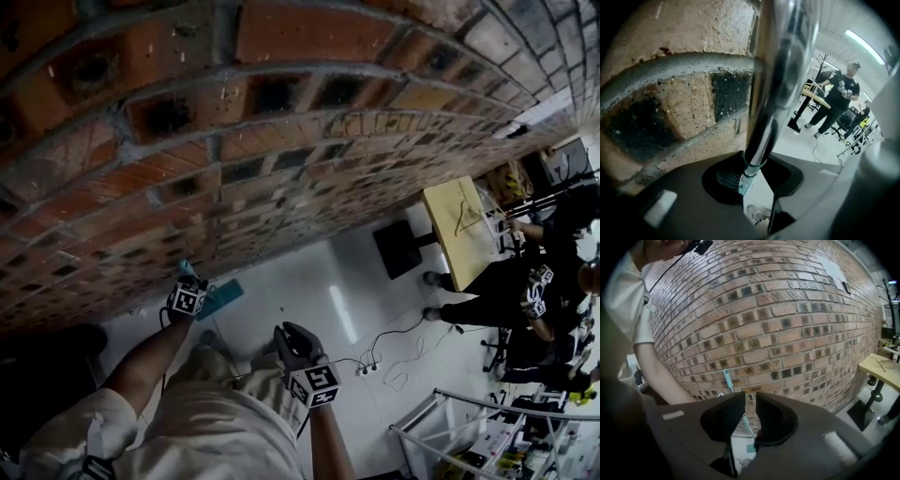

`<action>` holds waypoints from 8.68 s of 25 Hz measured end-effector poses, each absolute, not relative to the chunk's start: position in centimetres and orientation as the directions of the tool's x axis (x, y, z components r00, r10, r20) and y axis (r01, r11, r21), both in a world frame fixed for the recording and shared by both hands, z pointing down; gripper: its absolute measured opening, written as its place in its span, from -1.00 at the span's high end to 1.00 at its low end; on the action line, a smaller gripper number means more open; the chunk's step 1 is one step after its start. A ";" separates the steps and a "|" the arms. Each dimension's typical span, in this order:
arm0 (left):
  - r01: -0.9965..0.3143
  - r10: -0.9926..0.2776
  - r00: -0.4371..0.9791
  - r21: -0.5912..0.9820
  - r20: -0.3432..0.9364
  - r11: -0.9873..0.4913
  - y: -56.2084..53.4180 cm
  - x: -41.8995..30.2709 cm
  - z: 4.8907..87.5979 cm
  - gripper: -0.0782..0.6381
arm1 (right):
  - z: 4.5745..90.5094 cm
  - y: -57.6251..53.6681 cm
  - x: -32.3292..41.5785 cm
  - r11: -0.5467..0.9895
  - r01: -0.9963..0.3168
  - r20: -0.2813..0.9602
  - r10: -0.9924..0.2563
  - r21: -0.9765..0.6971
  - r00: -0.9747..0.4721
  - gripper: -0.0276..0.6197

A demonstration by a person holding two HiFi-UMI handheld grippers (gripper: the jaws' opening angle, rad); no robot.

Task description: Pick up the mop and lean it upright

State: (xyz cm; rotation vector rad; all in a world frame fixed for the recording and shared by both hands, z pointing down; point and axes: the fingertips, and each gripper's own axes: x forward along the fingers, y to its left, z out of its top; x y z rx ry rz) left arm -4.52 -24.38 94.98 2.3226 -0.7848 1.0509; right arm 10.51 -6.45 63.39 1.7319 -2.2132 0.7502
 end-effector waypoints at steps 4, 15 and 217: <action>-0.640 -0.285 0.538 0.164 0.794 -0.751 -22.9 -5.4 95.3 0.41 | 63.1 -5.7 10.6 0.152 -0.956 0.476 -0.841 -0.250 -0.258 0.72; -0.594 -0.303 0.599 0.158 0.741 -0.789 -20.6 -5.4 90.0 0.42 | 61.5 -4.2 10.8 0.141 -0.959 0.452 -0.858 -0.247 -0.243 0.72; -0.634 -0.286 0.493 0.114 0.822 -0.765 -19.9 -6.1 90.9 0.41 | 60.1 -7.3 12.4 0.204 -0.926 0.415 -0.849 -0.316 -0.328 0.73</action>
